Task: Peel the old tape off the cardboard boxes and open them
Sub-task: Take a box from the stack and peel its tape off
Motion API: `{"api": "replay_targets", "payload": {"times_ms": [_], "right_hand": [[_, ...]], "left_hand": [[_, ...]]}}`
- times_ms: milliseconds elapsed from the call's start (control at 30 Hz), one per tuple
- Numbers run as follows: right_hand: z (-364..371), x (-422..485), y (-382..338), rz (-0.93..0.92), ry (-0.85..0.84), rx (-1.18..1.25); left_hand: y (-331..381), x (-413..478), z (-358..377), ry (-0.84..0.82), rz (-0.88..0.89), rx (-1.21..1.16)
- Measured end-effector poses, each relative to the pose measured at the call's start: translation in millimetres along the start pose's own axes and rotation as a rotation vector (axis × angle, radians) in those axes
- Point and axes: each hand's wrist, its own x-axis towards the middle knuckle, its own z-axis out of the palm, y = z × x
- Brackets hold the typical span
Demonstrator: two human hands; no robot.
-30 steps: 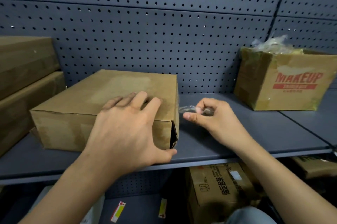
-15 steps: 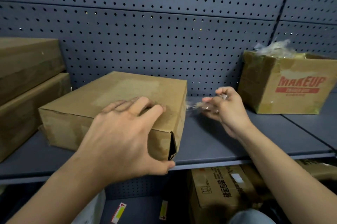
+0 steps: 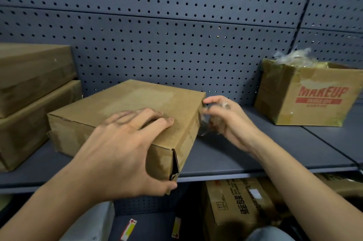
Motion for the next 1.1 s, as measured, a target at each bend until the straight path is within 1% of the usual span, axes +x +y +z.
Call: {"api": "replay_targets", "payload": {"times_ms": [67,100,167,200,300,433,500,667,800,900,1100], "right_hand": [[-2.3,0.6,5.4,-0.061,-0.011,-0.188],[-3.9,0.2,7.5,-0.084,-0.010,-0.233],[-6.7,-1.6,8.6,-0.103,0.000,-0.266],[-6.9,-3.0,7.7,-0.106,0.014,-0.272],[-0.8,-6.7,5.4,-0.096,0.056,-0.317],[3.2,-14.6,6.3,-0.072,0.064,-0.392],[1.6,-17.8,6.4,-0.074,0.042,-0.405],[-5.4,-24.0,4.9,-0.116,-0.014,-0.372],[-19.1,-25.9,1.7,-0.210,-0.108,-0.472],[-29.7,-24.2,9.5,-0.279,-0.083,-0.503],[-37.4,-17.6,24.8,-0.321,0.000,-0.546]], "left_hand": [[-0.8,-0.7,-2.8,-0.010,-0.001,-0.002],[-1.2,-1.5,-2.6,-0.015,-0.003,-0.001],[0.4,-1.7,-7.2,-0.061,-0.017,-0.013],[2.3,-1.3,-12.1,-0.114,-0.034,-0.027],[12.0,2.0,-26.4,-0.247,-0.137,-0.103],[38.0,13.4,-32.3,-0.270,-0.278,-0.099],[47.1,21.1,-27.3,-0.289,-0.309,-0.083],[46.3,27.0,-12.1,-0.291,-0.272,0.018],[36.0,18.4,-13.1,-0.294,-0.191,-0.001],[27.9,14.5,-13.6,-0.290,-0.152,-0.020],[16.7,14.2,-14.9,-0.313,-0.085,-0.032]]}}
